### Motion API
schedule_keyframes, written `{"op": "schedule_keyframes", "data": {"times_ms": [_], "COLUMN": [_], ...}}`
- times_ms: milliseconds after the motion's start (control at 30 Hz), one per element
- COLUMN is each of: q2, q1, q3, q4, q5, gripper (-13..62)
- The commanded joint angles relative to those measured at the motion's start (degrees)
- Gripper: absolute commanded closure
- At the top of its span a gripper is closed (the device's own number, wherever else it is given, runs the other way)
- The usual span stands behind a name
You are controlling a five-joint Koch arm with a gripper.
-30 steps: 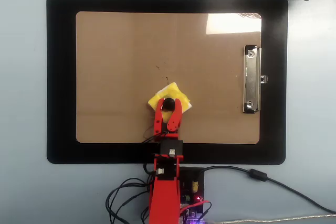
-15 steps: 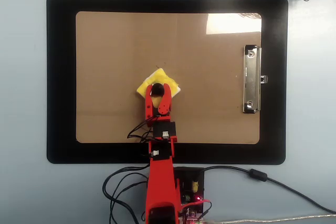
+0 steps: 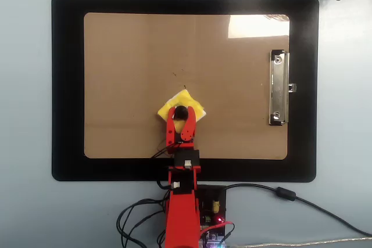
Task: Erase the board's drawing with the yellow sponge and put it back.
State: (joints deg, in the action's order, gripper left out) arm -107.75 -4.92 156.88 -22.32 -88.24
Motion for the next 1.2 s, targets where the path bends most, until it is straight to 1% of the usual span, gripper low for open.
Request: {"op": "schedule_keyframes", "data": {"times_ms": [0,67,133,233,333,433,500,567,733,800,900,1067,1167], "q2": [7.7,11.3,10.5,2.4,-11.1,-17.2,-15.0,-9.6,14.7,19.9,20.4,8.1,4.9], "q1": [-0.7,-0.4,0.7,1.8,1.8,1.7,1.8,1.9,3.7,3.7,3.7,3.3,3.0], "q3": [-6.4,-9.8,-9.4,-0.4,10.1,13.7,12.5,7.0,-12.3,-16.1,-14.2,1.4,4.6], "q4": [-2.1,-2.5,-2.6,-2.8,-2.3,-1.5,-1.1,-1.0,-2.8,-4.2,-7.7,-12.4,-12.3], "q5": [-1.4,-1.4,-1.4,-1.4,-1.4,-1.4,-1.4,-1.4,-1.6,-1.6,-1.6,-1.6,-1.4], "gripper": [57.7,57.7,57.7,57.7,57.7,57.7,57.7,57.7,57.7,57.7,57.7,57.7,57.7]}}
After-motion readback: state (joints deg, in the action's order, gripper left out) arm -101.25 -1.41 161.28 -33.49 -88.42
